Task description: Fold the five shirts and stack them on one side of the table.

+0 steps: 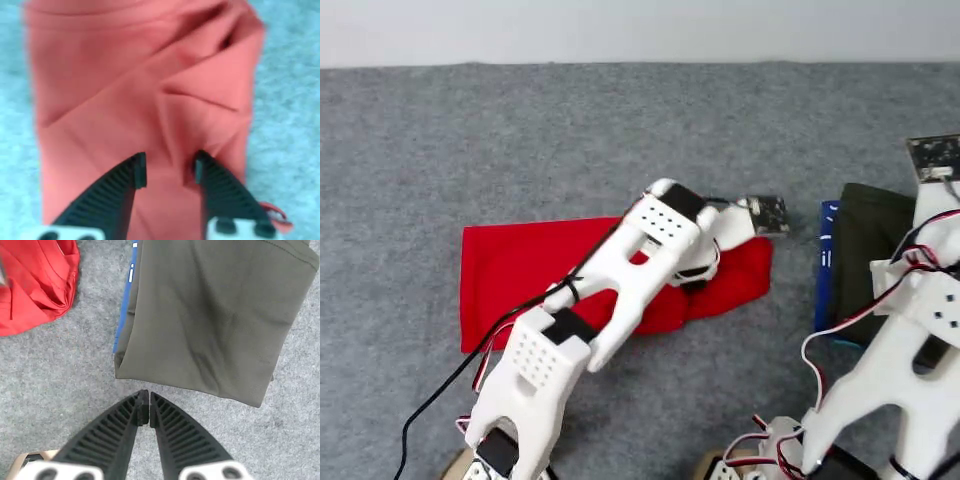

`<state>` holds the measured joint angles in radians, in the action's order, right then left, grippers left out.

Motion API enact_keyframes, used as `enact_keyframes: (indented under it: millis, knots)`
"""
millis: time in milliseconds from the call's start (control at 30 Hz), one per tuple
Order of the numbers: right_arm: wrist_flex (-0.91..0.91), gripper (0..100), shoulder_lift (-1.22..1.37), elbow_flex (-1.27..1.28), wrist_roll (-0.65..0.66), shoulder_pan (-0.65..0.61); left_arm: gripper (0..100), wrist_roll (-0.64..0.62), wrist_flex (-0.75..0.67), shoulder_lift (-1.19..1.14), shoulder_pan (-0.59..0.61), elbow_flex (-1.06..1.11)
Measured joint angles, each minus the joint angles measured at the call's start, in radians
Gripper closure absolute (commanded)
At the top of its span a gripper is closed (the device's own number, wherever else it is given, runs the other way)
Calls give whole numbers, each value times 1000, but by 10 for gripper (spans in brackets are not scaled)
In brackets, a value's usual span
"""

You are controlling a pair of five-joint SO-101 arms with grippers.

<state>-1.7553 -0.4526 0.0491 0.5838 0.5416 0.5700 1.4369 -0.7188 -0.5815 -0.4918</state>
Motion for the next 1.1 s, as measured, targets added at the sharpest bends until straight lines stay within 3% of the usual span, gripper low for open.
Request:
enact_keyframes:
  millis: [367,533,667,900,1100]
  knots:
    - [0,983,0,0,0,0,825,72,34,-6,86,-176]
    - [0,983,0,0,0,0,906,68,236,-6,-2,-279]
    - [0,983,0,0,0,0,935,25,284,-5,-109,-301]
    - [0,983,0,0,0,0,938,14,290,23,-212,-117]
    - [0,983,0,0,0,0,938,11,275,23,-106,26]
